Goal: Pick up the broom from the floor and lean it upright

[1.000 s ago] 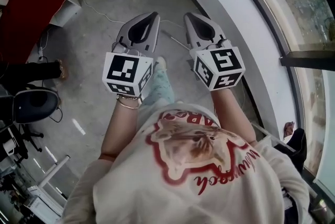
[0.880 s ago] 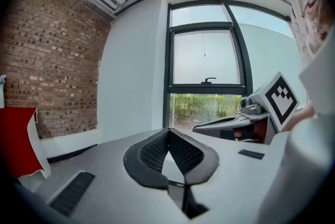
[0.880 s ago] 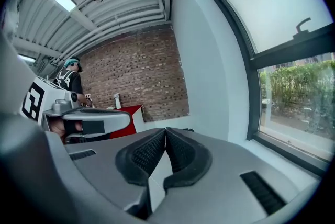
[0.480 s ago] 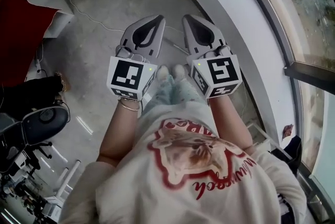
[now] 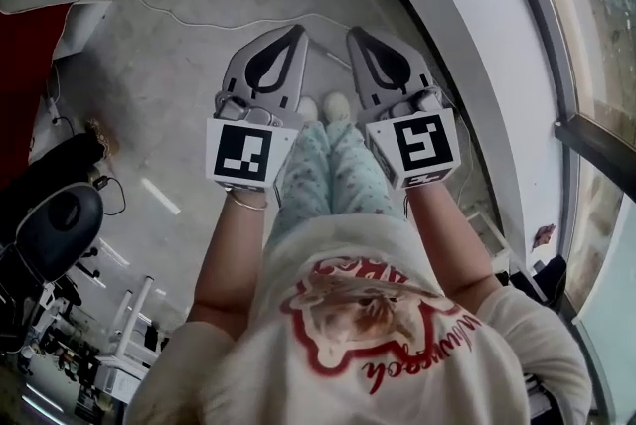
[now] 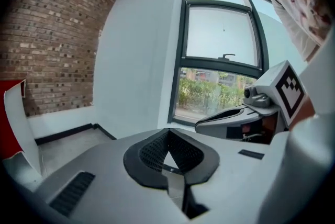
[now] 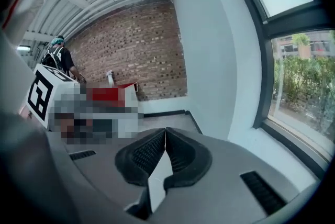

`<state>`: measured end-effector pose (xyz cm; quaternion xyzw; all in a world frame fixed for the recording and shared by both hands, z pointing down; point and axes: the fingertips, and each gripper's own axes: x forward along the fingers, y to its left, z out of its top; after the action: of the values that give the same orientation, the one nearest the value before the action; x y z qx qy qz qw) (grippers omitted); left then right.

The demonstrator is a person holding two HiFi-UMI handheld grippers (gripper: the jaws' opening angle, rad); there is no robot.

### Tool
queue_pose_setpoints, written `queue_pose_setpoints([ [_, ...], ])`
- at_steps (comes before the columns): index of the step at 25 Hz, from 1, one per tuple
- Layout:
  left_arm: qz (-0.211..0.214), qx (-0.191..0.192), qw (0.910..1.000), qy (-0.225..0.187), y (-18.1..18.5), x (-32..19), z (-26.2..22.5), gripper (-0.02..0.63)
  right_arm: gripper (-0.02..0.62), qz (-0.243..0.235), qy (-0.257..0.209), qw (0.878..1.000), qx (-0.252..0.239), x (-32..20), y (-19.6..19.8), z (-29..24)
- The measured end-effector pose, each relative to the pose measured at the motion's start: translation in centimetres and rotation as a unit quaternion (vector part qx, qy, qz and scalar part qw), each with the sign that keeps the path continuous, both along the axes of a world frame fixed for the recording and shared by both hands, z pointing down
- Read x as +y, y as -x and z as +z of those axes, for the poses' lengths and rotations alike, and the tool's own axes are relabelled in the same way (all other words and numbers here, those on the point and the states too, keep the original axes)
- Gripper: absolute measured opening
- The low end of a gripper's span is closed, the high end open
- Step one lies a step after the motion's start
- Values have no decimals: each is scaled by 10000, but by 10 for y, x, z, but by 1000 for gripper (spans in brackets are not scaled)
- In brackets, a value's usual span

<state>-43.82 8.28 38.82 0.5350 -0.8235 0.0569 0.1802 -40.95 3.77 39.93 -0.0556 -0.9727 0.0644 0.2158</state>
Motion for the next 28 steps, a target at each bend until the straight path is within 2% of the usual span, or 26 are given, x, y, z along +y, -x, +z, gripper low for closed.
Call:
queue_pose_setpoints([
  [8, -378, 537, 9969, 435, 6, 15, 148, 17, 25, -26, 103, 9967, 809, 11, 4, 157],
  [12, -438, 703, 9954, 472, 7, 24, 220, 17, 25, -149, 91, 9956, 925, 24, 7, 227],
  [15, -362, 747, 9951, 534, -6, 22, 264, 17, 25, -131, 127, 9955, 931, 29, -1, 269],
  [20, -136, 879, 9942, 609, -35, -7, 313, 17, 25, -81, 75, 9949, 1003, 10, -17, 311],
  [25, -212, 937, 9936, 593, -20, -53, 345, 17, 25, 76, 76, 9943, 1064, -45, -7, 349],
  [28, -214, 953, 9929, 684, -6, -45, 368, 17, 25, 59, 65, 9933, 1155, -36, 3, 379],
])
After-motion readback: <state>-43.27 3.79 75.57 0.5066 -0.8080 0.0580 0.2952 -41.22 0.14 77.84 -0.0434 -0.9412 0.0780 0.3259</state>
